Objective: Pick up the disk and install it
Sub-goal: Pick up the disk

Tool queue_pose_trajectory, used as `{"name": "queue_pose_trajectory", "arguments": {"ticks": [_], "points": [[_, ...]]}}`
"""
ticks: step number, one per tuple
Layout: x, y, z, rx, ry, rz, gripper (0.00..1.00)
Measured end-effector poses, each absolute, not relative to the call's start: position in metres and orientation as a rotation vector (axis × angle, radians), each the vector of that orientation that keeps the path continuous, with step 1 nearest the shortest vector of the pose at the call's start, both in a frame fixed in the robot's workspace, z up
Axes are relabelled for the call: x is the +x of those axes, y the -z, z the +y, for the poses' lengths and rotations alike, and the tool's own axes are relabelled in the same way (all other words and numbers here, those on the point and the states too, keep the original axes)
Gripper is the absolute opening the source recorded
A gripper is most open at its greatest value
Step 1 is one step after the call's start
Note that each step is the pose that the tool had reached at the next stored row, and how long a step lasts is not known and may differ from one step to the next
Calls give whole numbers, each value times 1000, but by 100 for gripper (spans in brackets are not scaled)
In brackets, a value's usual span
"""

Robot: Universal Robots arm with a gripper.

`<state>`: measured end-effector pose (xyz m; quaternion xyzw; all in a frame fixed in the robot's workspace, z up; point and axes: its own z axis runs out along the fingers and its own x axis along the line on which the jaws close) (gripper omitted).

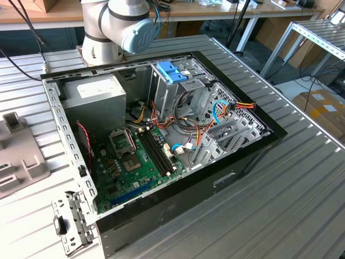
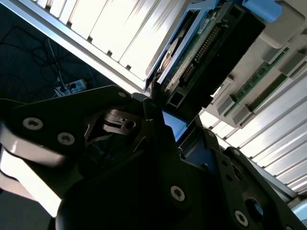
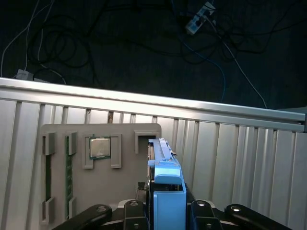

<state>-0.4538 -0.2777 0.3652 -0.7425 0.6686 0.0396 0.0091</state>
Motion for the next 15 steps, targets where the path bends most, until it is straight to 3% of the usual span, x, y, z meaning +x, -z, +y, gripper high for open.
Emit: {"name": "queue_pose_trajectory", "arguments": {"ticks": [15], "points": [[-454,-386,-278,-2311,-138,2080,37]]}}
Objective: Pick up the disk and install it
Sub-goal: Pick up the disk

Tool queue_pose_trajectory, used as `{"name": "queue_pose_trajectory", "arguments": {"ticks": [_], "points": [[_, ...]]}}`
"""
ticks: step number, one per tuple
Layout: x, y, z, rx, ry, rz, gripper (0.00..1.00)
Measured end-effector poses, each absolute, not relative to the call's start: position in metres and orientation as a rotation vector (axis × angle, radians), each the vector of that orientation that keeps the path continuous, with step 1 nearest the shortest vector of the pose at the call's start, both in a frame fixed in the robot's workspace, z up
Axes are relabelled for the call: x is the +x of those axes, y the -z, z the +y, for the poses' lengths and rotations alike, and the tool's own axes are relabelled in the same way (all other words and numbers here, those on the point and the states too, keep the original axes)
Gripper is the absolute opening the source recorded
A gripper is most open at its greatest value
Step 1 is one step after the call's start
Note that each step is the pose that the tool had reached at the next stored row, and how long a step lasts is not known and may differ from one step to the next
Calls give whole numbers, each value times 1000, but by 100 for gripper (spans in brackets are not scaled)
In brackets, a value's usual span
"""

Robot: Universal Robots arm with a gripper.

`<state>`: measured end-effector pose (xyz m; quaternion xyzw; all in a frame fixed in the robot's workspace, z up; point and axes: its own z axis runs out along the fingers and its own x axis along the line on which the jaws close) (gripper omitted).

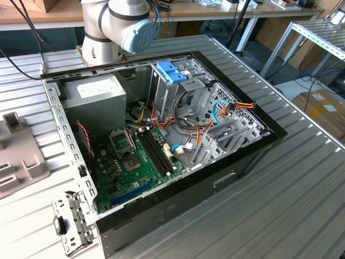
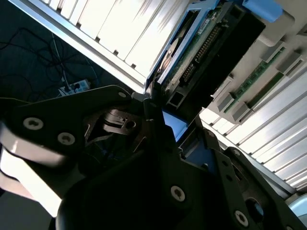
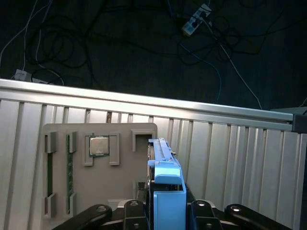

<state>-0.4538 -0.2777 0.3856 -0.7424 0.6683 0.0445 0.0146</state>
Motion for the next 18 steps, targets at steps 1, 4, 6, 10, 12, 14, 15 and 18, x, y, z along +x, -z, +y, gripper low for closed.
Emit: {"name": "queue_pose_trajectory", "arguments": {"ticks": [1,4,6,10,12,14,15,18], "points": [[-454,-387,-278,-2311,-139,2080,37],[-454,-390,-278,-2309,-141,2078,37],[-454,-393,-278,-2308,-144,2077,37],[-454,-398,-278,-2306,-147,2075,37],[-454,-400,-278,-2306,-148,2075,37],[-454,-403,-278,-2305,-150,2074,37],[-454,-404,-278,-2304,-151,2073,37],[-454,-408,-278,-2303,-154,2072,37]]}}
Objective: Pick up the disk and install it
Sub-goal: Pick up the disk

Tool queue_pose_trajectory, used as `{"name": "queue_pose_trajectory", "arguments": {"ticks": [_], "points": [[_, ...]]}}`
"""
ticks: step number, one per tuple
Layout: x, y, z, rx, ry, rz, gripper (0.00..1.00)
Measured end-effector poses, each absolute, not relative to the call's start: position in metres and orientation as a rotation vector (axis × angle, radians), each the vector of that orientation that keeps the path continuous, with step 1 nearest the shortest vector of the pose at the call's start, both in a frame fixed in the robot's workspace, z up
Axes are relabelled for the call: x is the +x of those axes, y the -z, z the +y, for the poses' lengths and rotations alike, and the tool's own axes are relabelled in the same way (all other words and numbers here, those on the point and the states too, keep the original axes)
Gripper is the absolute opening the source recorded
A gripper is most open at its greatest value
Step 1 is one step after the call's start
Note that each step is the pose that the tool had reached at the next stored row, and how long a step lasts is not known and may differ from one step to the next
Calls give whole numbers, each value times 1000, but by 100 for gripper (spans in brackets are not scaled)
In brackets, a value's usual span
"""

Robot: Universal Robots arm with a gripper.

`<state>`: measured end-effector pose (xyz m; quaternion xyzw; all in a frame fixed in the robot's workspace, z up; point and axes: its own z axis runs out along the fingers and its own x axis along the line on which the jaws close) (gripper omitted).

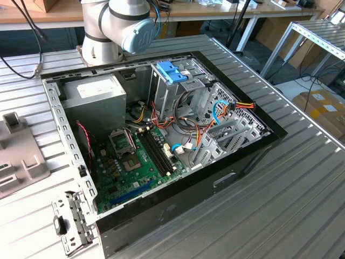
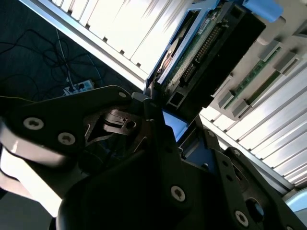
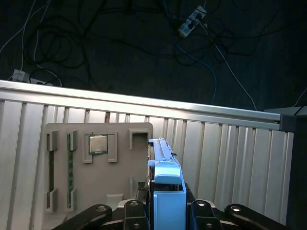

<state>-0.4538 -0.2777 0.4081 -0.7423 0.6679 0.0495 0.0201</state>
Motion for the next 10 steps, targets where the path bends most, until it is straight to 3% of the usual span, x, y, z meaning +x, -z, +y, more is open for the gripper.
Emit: {"name": "queue_pose_trajectory", "arguments": {"ticks": [10], "points": [[-454,-422,-278,-2298,-161,2068,37]]}}
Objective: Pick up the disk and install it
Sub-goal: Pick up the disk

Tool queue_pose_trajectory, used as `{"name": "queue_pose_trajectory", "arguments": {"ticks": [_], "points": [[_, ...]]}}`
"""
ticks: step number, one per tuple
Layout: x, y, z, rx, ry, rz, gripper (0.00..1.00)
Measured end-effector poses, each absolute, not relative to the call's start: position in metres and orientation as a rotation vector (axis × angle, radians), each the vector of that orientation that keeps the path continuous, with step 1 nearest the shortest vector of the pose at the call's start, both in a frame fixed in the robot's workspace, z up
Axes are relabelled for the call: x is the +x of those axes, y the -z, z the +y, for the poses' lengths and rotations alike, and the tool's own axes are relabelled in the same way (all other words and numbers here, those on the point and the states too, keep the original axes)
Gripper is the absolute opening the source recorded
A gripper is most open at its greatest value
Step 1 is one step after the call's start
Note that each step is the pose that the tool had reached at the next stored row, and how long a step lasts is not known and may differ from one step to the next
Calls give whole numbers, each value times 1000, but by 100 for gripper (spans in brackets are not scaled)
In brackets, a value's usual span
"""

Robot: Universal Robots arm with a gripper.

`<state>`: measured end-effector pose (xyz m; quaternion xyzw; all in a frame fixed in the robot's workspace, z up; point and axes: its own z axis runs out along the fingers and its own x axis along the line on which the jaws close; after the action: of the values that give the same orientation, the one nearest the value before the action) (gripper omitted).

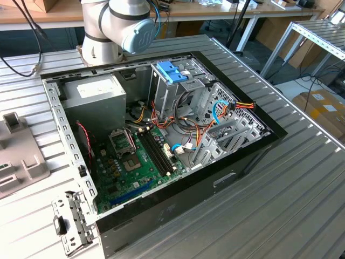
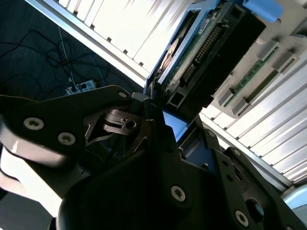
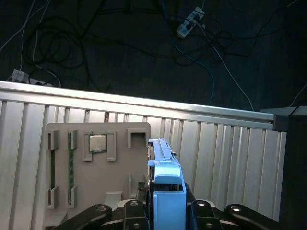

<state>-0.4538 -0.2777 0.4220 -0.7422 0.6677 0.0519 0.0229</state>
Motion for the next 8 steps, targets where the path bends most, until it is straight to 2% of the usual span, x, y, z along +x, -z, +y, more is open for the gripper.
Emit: {"name": "queue_pose_trajectory", "arguments": {"ticks": [8], "points": [[-454,-433,-278,-2295,-167,2064,37]]}}
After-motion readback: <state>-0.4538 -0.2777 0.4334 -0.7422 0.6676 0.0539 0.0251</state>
